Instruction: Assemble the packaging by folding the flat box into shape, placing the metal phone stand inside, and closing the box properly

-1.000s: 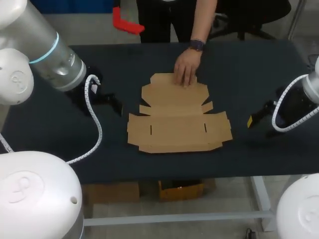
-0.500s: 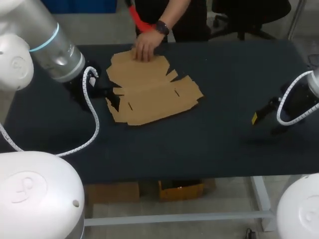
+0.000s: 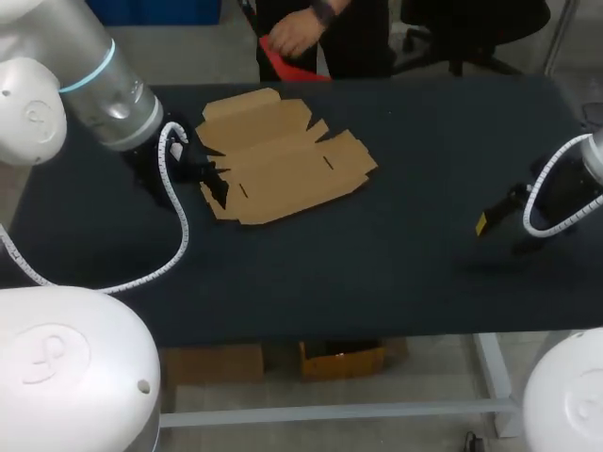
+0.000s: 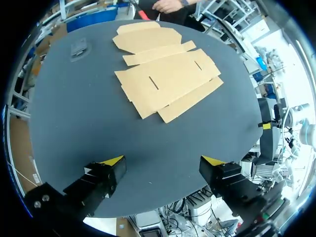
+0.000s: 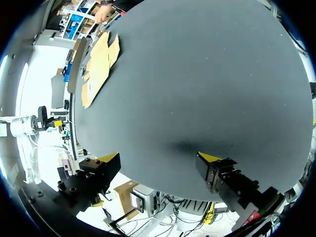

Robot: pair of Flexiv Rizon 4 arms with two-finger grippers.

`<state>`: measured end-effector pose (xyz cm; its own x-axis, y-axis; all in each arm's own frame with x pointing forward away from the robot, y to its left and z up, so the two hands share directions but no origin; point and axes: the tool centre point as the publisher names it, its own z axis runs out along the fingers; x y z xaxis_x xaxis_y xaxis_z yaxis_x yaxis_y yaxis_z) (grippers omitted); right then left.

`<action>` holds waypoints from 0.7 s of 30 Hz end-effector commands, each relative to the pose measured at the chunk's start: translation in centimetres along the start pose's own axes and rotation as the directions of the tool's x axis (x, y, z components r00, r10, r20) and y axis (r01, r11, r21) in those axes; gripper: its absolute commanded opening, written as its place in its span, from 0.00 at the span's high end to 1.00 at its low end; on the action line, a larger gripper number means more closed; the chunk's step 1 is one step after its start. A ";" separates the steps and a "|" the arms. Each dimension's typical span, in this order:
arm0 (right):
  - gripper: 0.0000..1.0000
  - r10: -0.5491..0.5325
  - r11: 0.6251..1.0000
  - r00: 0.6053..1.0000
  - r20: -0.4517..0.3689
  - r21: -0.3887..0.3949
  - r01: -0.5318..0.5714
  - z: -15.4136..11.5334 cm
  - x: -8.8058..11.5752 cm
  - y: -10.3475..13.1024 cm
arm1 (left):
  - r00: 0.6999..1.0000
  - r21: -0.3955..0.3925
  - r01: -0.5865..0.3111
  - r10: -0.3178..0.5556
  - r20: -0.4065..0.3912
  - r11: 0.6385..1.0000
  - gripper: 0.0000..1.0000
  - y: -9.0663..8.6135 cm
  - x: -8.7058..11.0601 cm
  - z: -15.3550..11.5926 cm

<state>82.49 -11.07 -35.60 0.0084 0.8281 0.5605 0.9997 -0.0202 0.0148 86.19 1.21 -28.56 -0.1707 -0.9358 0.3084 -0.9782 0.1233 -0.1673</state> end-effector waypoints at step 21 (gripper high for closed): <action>0.00 -0.043 0.999 0.999 0.002 0.002 0.043 -1.6 0.2 0.8 | 0.998 0.009 0.028 -0.027 -0.060 1.000 0.00 -0.7 -1.0 0.0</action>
<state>83.18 -11.59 -34.87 -0.0274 0.8343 0.5507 0.9990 0.0036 0.0443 87.03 1.60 -28.63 -0.1510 -0.9217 0.3572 -0.9813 0.0962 -0.1666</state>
